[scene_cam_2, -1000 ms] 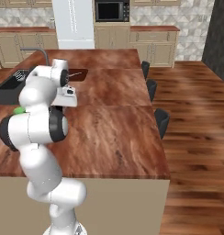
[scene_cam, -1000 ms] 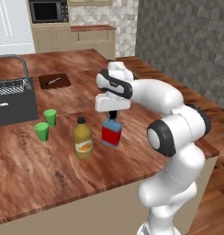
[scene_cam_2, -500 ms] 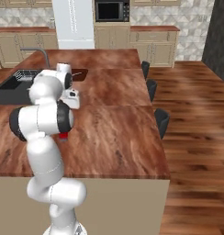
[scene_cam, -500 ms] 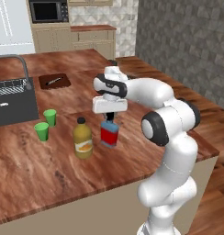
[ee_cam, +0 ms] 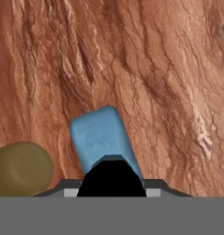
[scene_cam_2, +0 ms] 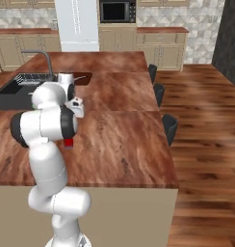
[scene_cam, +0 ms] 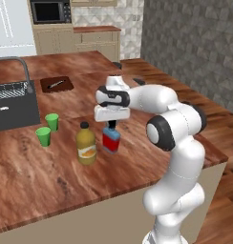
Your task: Place the drinks on the dining counter in a tight cluster.
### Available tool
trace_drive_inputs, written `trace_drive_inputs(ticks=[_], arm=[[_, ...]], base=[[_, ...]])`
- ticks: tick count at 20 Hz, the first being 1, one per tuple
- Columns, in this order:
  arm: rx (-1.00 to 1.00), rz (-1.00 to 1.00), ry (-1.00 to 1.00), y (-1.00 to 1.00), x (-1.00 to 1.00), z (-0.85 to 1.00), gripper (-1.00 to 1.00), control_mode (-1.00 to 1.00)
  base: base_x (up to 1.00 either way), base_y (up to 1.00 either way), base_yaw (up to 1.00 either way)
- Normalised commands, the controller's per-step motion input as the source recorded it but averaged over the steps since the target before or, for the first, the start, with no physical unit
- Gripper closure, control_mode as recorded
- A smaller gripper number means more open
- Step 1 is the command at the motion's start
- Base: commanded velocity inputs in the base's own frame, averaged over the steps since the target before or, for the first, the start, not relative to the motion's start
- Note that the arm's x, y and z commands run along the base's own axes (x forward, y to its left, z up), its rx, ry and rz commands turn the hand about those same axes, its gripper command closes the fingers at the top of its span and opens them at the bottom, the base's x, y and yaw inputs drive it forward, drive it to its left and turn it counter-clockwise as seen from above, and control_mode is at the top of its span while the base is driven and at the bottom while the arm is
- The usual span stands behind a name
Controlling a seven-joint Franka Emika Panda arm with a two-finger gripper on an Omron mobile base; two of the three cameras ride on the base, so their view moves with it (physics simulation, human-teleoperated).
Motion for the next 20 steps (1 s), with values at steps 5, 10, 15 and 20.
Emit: trace_drive_inputs(ticks=[5,10,15,20], arm=[[-0.01,-0.04,-0.14,0.21,0.00,-0.01,1.00,-1.00],[0.00,-0.04,-0.04,0.05,-0.16,0.00,1.00,-1.00],[0.00,0.00,0.00,0.08,-0.29,0.19,1.00,-1.00],[0.00,0.00,0.00,0.15,-0.06,0.03,1.00,-1.00]], base=[[0.00,0.00,0.00],[0.00,0.00,0.00],[0.00,0.00,0.00],[0.00,0.00,0.00]])
